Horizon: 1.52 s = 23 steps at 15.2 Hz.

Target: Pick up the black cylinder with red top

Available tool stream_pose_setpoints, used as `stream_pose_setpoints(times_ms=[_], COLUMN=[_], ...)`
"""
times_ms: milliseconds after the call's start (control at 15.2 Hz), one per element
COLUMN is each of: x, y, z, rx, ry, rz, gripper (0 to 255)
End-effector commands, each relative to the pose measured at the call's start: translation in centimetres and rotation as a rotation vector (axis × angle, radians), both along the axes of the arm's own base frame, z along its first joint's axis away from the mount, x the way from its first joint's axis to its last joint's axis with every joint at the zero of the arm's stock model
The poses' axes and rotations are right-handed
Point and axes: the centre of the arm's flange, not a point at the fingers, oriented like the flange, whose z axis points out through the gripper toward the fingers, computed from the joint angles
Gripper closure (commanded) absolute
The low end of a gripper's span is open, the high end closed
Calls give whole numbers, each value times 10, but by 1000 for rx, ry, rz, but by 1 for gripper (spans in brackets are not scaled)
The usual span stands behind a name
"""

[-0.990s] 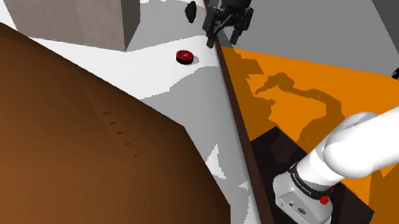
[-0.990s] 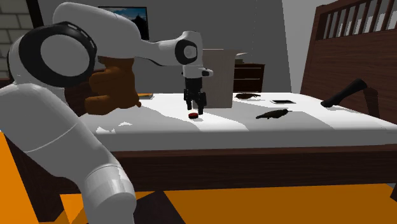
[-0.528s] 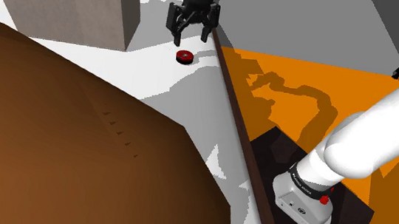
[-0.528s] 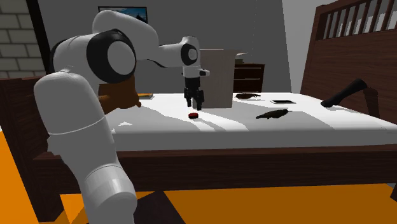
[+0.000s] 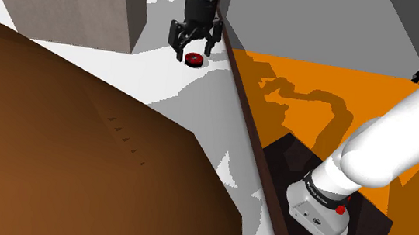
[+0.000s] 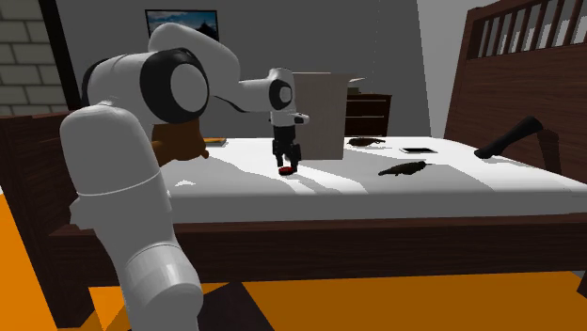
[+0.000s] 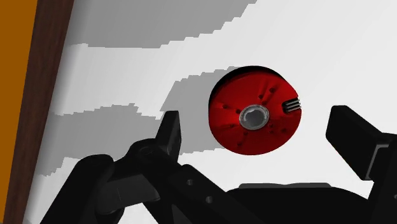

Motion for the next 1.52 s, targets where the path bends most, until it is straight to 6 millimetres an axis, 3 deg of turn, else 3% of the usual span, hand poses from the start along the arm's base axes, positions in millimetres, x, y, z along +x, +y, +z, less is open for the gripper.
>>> stream_pose_setpoints(times_ms=[0, 66, 660, 1452], x=[0, 1, 0, 0], y=[0, 0, 0, 0], z=[-4, -3, -4, 60], rx=[0, 0, 0, 0], ry=[0, 0, 0, 0], rz=[0, 0, 0, 0], gripper=[0, 255, 255, 255])
